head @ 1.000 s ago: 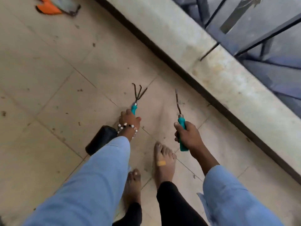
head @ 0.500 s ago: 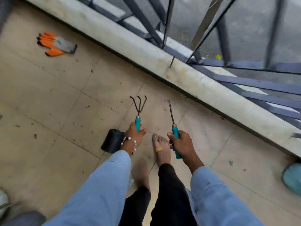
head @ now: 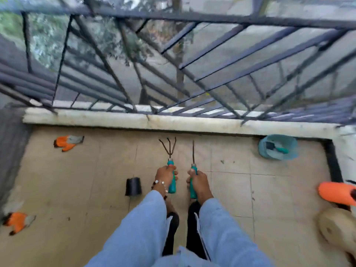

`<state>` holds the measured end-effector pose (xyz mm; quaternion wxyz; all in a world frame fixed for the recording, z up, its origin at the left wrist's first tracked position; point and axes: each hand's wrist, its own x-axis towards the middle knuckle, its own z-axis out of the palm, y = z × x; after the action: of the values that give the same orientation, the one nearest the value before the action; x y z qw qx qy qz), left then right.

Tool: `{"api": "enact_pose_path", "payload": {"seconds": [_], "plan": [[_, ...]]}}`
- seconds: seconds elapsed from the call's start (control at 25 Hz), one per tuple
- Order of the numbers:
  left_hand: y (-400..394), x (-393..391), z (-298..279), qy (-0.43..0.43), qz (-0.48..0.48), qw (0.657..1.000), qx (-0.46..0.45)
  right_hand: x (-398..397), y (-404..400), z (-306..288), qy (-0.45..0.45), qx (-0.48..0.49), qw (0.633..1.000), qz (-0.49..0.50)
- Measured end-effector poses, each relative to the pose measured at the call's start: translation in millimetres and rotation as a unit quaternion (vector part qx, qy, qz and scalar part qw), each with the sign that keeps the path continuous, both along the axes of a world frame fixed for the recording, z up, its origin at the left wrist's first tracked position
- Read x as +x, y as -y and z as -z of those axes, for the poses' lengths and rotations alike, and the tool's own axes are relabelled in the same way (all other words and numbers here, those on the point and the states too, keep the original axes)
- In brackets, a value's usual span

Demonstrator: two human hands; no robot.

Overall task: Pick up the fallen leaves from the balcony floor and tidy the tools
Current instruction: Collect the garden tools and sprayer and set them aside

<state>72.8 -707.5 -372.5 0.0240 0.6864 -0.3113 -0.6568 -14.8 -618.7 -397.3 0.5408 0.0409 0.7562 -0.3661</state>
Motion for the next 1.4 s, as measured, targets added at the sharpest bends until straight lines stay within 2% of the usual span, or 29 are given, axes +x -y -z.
{"api": "enact_pose_path", "payload": {"seconds": [0.16, 0.28, 0.4, 0.68, 0.84, 0.96, 1.04, 1.28, 1.4], "plan": [[-66, -62, -42, -0.029, 0.114, 0.993, 0.008, -52, -78, -40, 0.01, -0.043, 0.983, 0.176], [-114, -126, -54, -0.051, 0.192, 0.98, 0.017, -103, -138, -52, 0.027, -0.07, 0.95, 0.305], [-174, -201, -59, -0.04, 0.226, 0.973, 0.023, -163, -207, -59, 0.041, -0.104, 0.925, 0.364], [-261, -336, -57, -0.074, 0.248, 0.961, 0.097, -288, -299, -72, 0.009, -0.118, 0.939, 0.324], [-271, -391, -54, -0.102, 0.256, 0.95, 0.147, -329, -311, -56, -0.017, -0.155, 0.945, 0.287], [-268, -425, -40, -0.104, 0.309, 0.928, 0.18, -358, -315, -48, -0.016, -0.152, 0.955, 0.256], [-261, -455, -29, -0.106, 0.305, 0.923, 0.209, -388, -317, -43, -0.006, -0.149, 0.956, 0.254], [-240, -552, 8, -0.055, 0.318, 0.926, 0.194, -490, -311, -23, 0.047, -0.153, 0.964, 0.211], [-215, -610, 49, -0.084, 0.234, 0.958, 0.146, -545, -310, 5, 0.118, -0.167, 0.961, 0.188]]}}
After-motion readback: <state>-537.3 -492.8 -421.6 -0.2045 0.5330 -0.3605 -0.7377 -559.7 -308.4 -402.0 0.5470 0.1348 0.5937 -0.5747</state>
